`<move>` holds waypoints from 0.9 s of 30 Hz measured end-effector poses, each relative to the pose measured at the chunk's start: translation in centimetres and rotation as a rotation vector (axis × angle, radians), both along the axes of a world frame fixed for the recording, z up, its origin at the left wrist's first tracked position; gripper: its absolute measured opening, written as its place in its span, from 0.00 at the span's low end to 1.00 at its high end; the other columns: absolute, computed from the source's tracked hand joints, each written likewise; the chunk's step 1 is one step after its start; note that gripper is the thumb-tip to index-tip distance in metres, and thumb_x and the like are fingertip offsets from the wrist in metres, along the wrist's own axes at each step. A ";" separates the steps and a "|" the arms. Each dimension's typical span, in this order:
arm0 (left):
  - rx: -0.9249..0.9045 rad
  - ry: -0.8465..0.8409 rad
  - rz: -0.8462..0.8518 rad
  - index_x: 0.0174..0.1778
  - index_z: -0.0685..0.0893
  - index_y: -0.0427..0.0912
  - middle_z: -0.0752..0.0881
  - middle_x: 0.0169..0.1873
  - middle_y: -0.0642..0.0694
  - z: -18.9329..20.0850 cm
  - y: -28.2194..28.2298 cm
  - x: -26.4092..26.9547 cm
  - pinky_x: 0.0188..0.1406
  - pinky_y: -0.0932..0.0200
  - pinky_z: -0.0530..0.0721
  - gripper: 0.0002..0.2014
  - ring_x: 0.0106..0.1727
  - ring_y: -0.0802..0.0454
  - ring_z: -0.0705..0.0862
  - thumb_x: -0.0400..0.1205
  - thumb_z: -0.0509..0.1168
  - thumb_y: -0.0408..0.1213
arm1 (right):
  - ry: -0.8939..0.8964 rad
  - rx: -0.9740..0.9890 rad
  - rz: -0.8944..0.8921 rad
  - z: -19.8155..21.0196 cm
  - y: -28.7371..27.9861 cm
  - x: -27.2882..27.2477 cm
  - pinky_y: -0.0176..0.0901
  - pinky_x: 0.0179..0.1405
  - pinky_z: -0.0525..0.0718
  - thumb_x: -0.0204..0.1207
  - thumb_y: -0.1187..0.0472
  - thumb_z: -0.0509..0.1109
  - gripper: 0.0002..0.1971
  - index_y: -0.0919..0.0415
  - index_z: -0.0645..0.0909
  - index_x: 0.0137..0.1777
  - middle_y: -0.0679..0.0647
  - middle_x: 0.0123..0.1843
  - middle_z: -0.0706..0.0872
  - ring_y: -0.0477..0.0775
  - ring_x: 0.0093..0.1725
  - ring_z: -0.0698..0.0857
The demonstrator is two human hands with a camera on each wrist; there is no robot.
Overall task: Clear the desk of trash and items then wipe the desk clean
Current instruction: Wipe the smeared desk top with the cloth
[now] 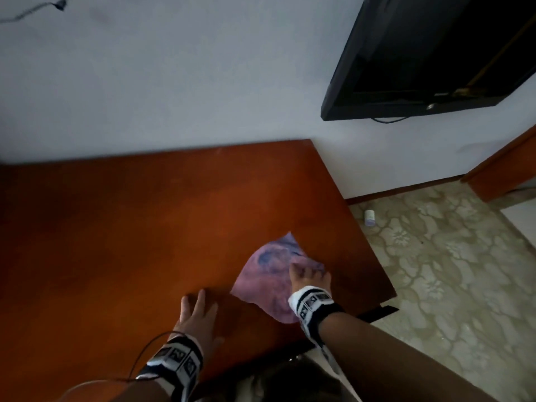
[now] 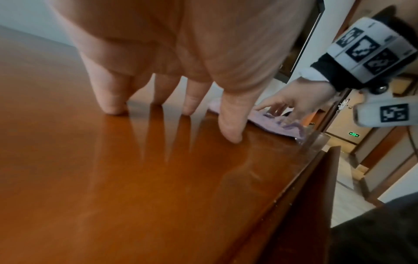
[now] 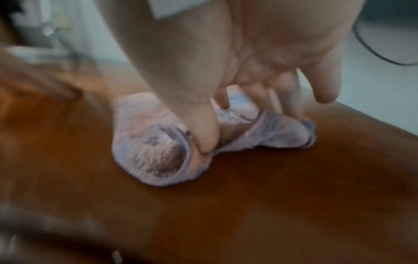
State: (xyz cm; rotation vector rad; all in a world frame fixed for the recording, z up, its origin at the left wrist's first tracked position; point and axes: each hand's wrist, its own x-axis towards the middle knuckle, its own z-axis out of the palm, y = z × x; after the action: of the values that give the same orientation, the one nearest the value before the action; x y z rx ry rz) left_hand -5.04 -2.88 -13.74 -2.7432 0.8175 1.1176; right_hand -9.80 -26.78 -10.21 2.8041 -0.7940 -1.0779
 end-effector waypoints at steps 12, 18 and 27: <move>0.242 0.072 0.390 0.82 0.33 0.54 0.27 0.80 0.44 2.0 -6.6 -1.8 0.79 0.38 0.61 0.58 0.82 0.34 0.35 0.71 0.73 0.59 | -0.088 0.140 -0.002 -2.9 -8.3 7.5 0.58 0.81 0.53 0.79 0.40 0.64 0.46 0.64 0.44 0.85 0.63 0.86 0.43 0.64 0.85 0.44; 0.328 0.042 0.610 0.83 0.33 0.43 0.32 0.81 0.37 2.5 -11.8 -3.5 0.82 0.44 0.55 0.60 0.82 0.28 0.42 0.71 0.69 0.65 | -0.092 0.158 0.143 -2.7 -10.8 6.2 0.63 0.78 0.61 0.78 0.35 0.62 0.50 0.65 0.39 0.85 0.67 0.85 0.40 0.72 0.83 0.46; 0.317 -0.027 0.588 0.84 0.39 0.51 0.40 0.82 0.37 2.0 -11.8 -5.9 0.81 0.46 0.55 0.58 0.81 0.31 0.50 0.70 0.72 0.62 | -0.070 0.254 0.510 -1.2 -8.2 6.5 0.66 0.78 0.58 0.83 0.46 0.58 0.36 0.57 0.47 0.85 0.55 0.87 0.41 0.72 0.83 0.44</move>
State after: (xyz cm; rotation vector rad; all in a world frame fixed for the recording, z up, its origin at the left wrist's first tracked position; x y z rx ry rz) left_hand -10.91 -14.65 -11.72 -2.7648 -0.1903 1.1522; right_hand -3.26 -34.94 -11.39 2.9999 0.0785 -1.0457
